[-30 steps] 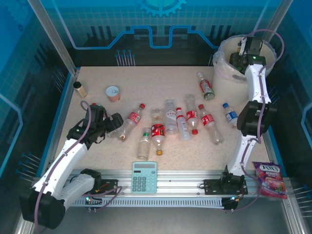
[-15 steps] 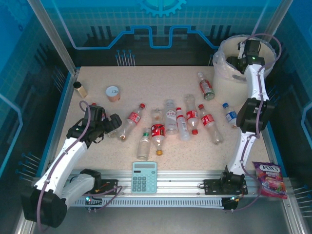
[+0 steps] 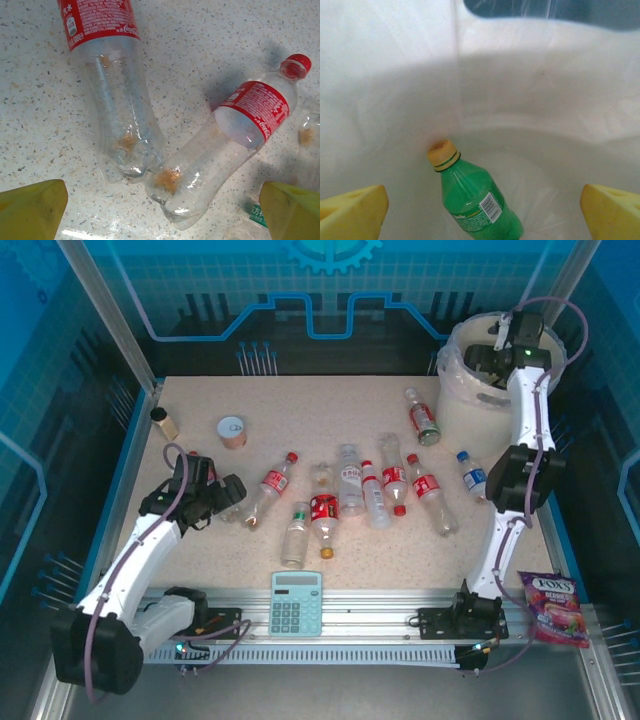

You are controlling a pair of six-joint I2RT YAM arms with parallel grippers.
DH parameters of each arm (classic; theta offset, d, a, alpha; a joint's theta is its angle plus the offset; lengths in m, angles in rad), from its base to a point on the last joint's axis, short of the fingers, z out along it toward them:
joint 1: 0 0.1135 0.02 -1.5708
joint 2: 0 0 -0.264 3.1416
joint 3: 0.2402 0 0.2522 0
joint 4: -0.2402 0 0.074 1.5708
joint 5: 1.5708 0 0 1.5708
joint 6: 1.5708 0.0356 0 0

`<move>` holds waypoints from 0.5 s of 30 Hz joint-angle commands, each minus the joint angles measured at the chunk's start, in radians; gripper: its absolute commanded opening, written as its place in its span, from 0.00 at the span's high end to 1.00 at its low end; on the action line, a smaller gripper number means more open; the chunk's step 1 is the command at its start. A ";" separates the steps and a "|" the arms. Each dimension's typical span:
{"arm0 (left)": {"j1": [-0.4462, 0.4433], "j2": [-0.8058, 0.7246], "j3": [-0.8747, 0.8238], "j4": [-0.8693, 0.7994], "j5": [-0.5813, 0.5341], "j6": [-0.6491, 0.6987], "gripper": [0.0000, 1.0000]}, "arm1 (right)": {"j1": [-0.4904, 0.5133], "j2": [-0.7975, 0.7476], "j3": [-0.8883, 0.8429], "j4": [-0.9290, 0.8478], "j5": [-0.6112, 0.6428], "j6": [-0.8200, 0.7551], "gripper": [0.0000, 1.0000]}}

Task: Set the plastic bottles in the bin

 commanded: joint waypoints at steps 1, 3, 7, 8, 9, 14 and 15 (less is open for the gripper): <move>0.037 0.039 0.032 0.015 -0.042 0.014 0.01 | -0.010 -0.131 0.031 -0.004 -0.016 -0.001 0.00; 0.047 0.070 0.028 0.039 -0.055 -0.008 0.01 | 0.000 -0.183 0.004 0.014 -0.018 -0.006 0.00; 0.049 0.140 0.011 0.101 -0.056 -0.056 0.01 | 0.038 -0.298 -0.075 0.056 0.002 -0.030 0.00; 0.049 0.156 0.004 0.116 -0.055 -0.063 0.01 | 0.049 -0.327 -0.099 0.068 0.008 -0.035 0.00; 0.048 0.174 -0.001 0.130 -0.058 -0.070 0.01 | 0.062 -0.360 -0.128 0.084 0.013 -0.038 0.00; 0.048 0.248 -0.023 0.185 -0.085 -0.093 0.02 | 0.125 -0.530 -0.303 0.162 0.012 -0.042 0.00; 0.048 0.264 -0.027 0.202 -0.080 -0.097 0.03 | 0.139 -0.563 -0.338 0.168 0.003 -0.040 0.00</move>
